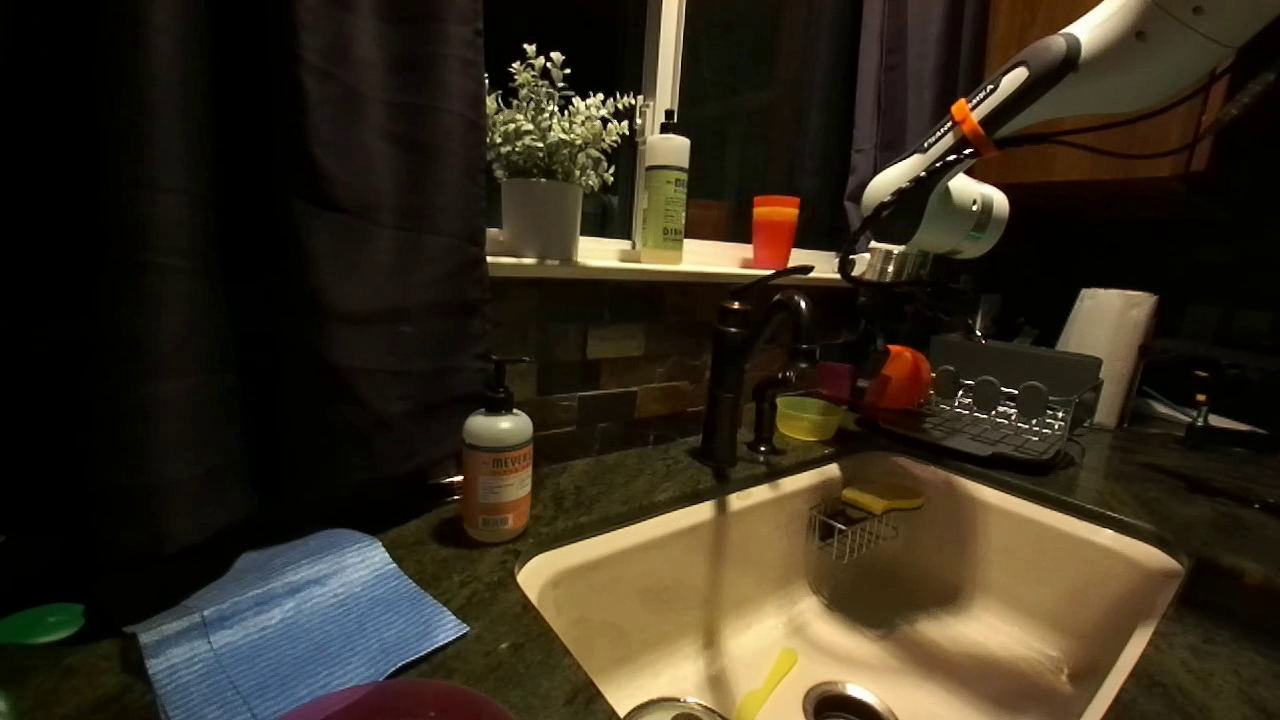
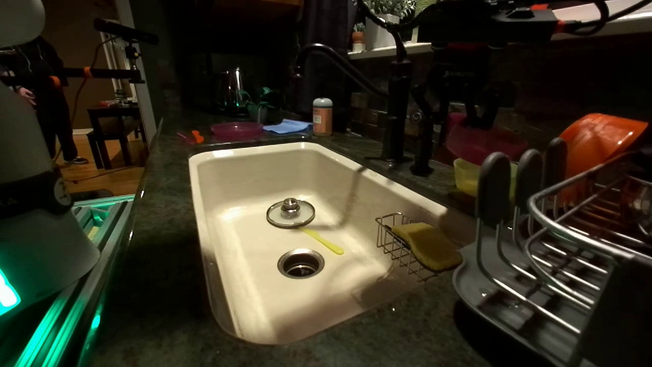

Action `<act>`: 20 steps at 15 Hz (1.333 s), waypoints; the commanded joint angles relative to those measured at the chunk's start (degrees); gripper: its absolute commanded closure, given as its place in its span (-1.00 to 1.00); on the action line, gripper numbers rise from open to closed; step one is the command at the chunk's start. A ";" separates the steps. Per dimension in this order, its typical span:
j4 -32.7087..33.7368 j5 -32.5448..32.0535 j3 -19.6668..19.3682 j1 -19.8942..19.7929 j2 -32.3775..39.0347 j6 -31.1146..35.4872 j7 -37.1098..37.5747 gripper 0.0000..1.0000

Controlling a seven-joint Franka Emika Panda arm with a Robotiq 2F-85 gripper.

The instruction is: Take the two bowls off of the plate rack and put them on the green bowl

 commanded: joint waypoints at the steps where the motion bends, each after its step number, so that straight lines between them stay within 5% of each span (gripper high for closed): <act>1: 1.52 0.49 1.07 -0.54 1.90 1.79 1.41 0.97; 7: 0.93 -0.77 2.16 -0.17 3.01 7.07 2.34 0.97; 20: 4.56 -1.64 3.44 -0.49 6.94 6.44 3.16 0.97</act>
